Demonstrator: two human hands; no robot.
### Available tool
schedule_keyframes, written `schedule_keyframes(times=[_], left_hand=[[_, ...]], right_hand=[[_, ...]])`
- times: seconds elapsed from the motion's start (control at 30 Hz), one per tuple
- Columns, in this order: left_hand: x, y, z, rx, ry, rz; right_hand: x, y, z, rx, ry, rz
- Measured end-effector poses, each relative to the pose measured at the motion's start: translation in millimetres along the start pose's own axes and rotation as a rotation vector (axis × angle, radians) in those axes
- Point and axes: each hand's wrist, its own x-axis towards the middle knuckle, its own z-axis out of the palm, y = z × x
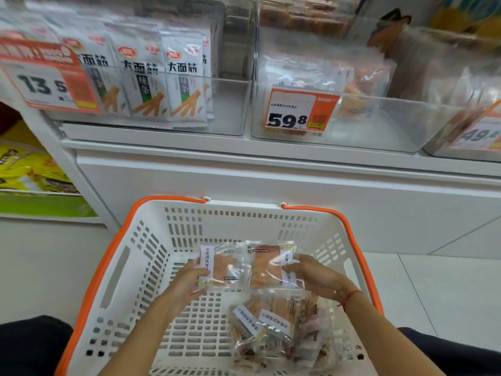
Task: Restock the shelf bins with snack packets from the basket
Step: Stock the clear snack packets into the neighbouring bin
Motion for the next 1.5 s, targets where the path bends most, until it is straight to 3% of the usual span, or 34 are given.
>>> schedule_keyframes(times=[0.13, 0.3, 0.4, 0.5, 0.67, 0.83, 1.0, 1.1, 1.17, 1.27, 1.33, 1.4, 1.5], left_hand=[[-10.6, 3.7, 9.6, -0.002, -0.019, 0.042], [-15.4, 19.7, 23.9, 0.352, -0.024, 0.109], [-21.5, 22.5, 36.8, 0.588, -0.136, 0.109], [-39.8, 29.4, 56.4, 0.66, -0.205, 0.074], [-46.9, 29.1, 63.1, 0.6, -0.3, 0.057], [-28.1, 15.6, 53.0, 0.708, -0.409, 0.104], [-4.4, -5.8, 46.9, 0.736, -0.287, 0.262], [-1.5, -8.1, 37.3, 0.758, -0.088, 0.289], [-1.4, -8.2, 27.0, 0.593, 0.015, 0.236], [-1.6, -8.0, 12.5, 0.012, 0.013, -0.005], [-3.5, -8.4, 9.5, -0.222, -0.027, -0.104], [-3.3, -9.8, 10.4, -0.33, -0.07, -0.133], [-1.8, -13.0, 13.7, -0.449, -0.108, -0.151]], right_hand=[[-1.0, -5.8, -0.2, 0.103, -0.081, 0.031], [-4.8, -42.0, 21.7, -0.609, -0.114, 0.099], [3.9, -51.6, 43.7, -0.956, -0.154, -0.013], [14.9, -46.4, 62.1, -1.105, -0.012, -0.154], [18.7, -32.1, 69.3, -1.141, 0.092, -0.341], [18.5, -22.9, 65.6, -1.065, 0.136, -0.362], [24.2, -20.7, 75.5, -0.997, 0.174, -0.45], [31.8, -20.3, 71.9, -0.855, 0.409, -0.508], [32.7, -14.9, 59.5, -0.934, 0.491, -0.366], [34.8, 21.7, 42.4, -1.184, 0.162, 0.103], [31.1, 53.0, 40.4, -1.275, -0.036, 0.341], [27.1, 75.5, 41.6, -1.336, -0.093, 0.364], [20.5, 89.3, 46.2, -1.486, -0.036, 0.2]])
